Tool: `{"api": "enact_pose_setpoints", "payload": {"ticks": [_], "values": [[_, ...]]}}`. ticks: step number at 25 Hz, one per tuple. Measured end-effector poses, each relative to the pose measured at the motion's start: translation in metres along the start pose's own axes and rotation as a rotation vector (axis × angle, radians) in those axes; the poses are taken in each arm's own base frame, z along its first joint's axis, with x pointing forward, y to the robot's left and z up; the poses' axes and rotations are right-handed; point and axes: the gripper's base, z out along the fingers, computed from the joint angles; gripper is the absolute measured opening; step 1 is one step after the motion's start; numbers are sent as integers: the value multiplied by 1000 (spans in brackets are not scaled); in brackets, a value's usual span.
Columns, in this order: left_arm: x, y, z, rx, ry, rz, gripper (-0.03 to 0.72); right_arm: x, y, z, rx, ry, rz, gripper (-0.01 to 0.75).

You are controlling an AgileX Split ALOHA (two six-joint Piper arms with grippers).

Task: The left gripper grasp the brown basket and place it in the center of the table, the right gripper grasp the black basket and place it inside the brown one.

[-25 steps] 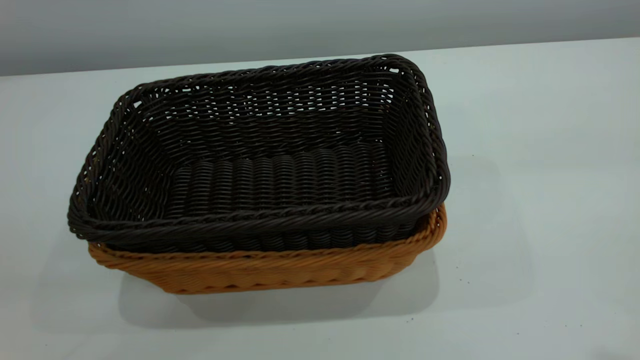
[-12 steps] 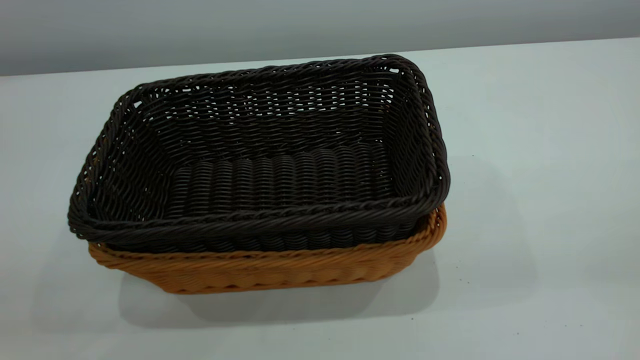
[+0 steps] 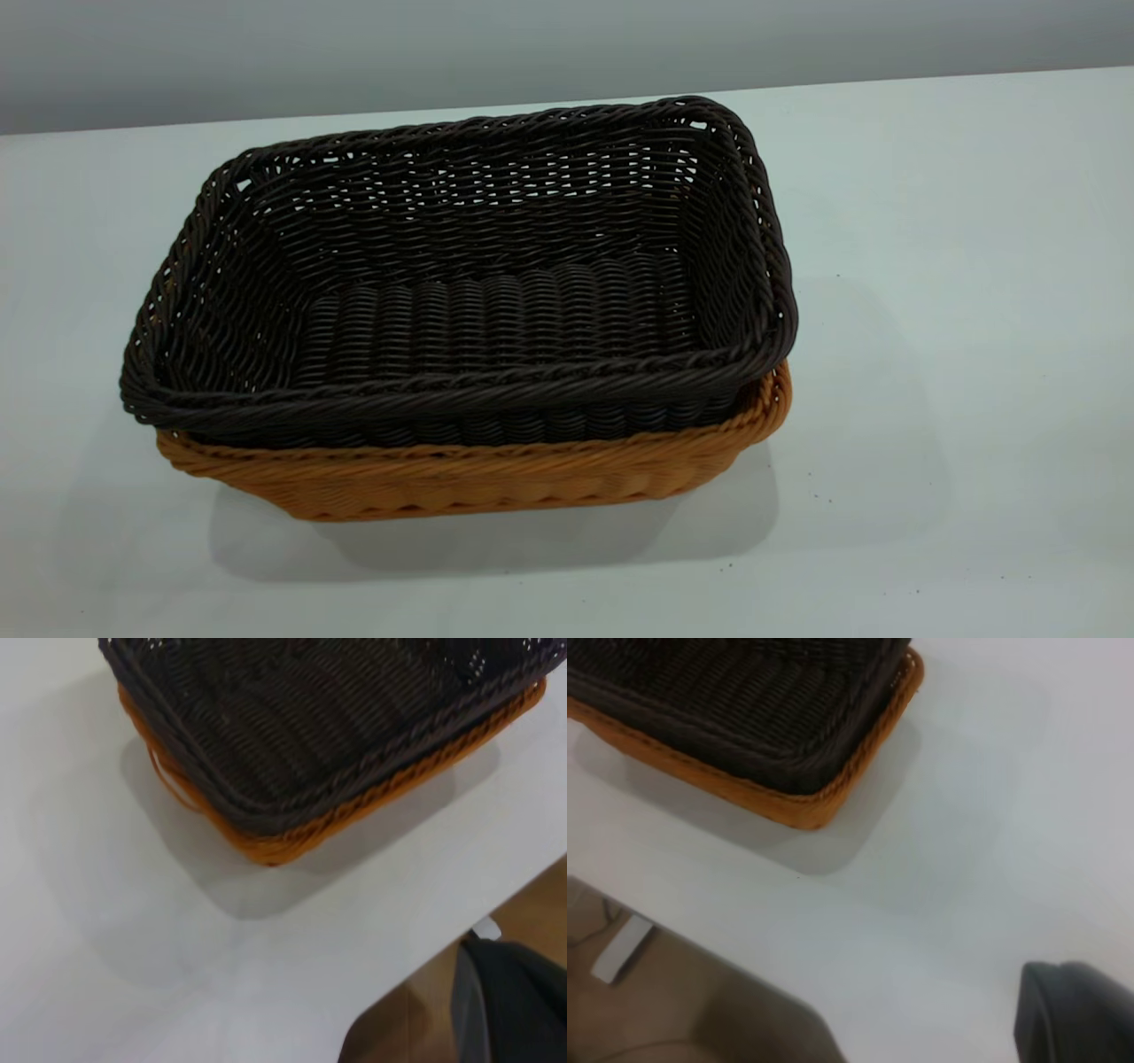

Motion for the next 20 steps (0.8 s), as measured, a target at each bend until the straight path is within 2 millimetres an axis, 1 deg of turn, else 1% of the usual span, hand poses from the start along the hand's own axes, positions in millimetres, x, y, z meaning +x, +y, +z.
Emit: {"api": "enact_pose_setpoints", "payload": {"ticks": [20], "values": [[0,0,-1,-5,4,0,-1,0,0,0,16,-1,14,0]]}}
